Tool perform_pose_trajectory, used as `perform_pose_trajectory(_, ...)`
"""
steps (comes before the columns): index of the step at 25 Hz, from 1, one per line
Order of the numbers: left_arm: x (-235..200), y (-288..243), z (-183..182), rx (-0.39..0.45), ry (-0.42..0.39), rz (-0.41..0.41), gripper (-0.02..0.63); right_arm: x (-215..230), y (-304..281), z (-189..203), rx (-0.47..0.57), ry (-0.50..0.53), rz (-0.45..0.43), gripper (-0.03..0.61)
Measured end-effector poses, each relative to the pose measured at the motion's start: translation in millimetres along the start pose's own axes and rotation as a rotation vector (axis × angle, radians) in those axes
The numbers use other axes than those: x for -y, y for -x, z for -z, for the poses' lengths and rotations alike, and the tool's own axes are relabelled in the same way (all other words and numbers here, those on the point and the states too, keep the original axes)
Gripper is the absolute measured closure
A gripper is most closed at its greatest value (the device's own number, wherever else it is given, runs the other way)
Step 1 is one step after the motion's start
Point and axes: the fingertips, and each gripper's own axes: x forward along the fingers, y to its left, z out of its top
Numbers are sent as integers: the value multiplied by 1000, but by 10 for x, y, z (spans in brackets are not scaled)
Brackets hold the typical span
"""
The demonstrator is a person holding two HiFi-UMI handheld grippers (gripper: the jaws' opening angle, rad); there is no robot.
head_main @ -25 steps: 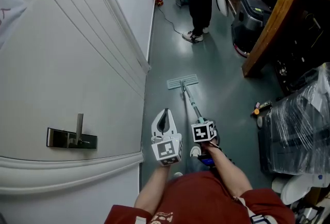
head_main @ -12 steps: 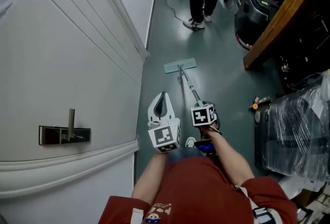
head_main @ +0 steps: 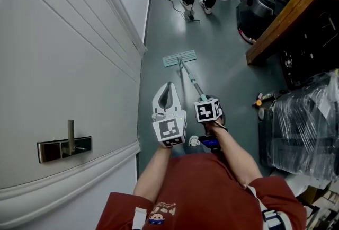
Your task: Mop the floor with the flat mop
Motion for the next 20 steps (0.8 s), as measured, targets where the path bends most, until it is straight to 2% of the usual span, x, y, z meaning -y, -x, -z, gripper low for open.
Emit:
perform_pose_trajectory(8,13,5,45,-15,-10,5,598,-9,-16,7,-3,0,1,460)
perform_pose_trajectory(20,149,260,22,-9,-28,-18,598,89,19,240,-24,-10,-11,460)
